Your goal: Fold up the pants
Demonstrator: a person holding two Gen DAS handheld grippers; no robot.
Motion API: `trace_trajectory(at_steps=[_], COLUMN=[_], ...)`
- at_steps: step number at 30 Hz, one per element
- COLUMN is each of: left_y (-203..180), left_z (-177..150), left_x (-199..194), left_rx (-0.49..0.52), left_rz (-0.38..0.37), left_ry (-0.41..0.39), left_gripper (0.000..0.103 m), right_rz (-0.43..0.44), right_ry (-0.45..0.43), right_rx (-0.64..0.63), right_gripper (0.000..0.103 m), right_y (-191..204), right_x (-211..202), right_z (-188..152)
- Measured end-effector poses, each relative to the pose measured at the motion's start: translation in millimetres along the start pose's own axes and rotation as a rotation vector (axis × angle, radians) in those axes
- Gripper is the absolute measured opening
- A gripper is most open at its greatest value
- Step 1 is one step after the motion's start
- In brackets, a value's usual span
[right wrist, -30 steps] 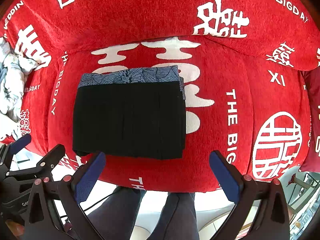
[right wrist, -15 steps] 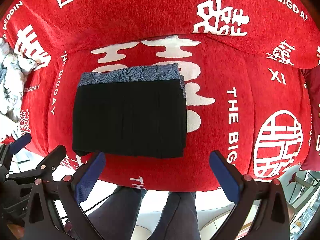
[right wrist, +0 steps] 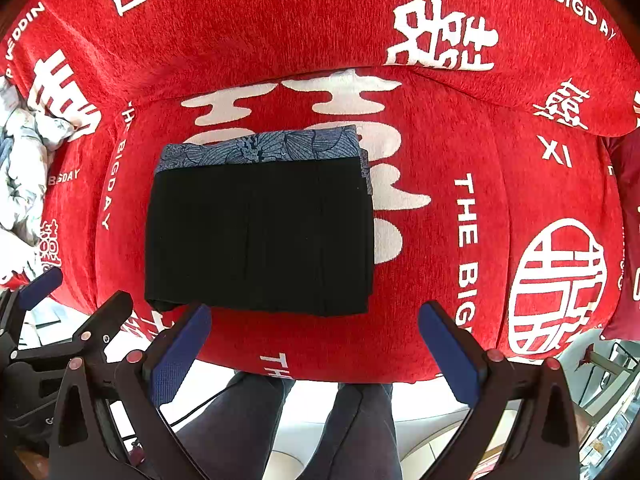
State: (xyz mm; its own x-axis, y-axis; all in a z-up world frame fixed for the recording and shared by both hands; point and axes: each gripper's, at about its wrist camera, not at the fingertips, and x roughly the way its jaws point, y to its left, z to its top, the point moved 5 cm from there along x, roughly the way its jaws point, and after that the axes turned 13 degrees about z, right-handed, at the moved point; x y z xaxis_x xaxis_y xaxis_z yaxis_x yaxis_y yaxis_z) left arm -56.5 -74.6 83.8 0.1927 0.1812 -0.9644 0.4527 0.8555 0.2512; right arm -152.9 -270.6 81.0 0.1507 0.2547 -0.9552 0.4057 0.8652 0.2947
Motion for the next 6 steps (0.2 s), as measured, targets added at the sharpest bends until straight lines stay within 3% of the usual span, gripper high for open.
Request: trace_trajectory(at_steps=[6], left_y=[2.1], left_z=[-0.4], left_x=[-0.1], left_rx=[-0.022], left_rz=[-0.018], left_ry=[-0.005], left_gripper=[0.103], right_rz=[0.001], right_ry=[0.000], right_rx=[0.003], right_gripper=[0.103], right_y=[-0.4], right_x=[1.5], right_z=[-2.1])
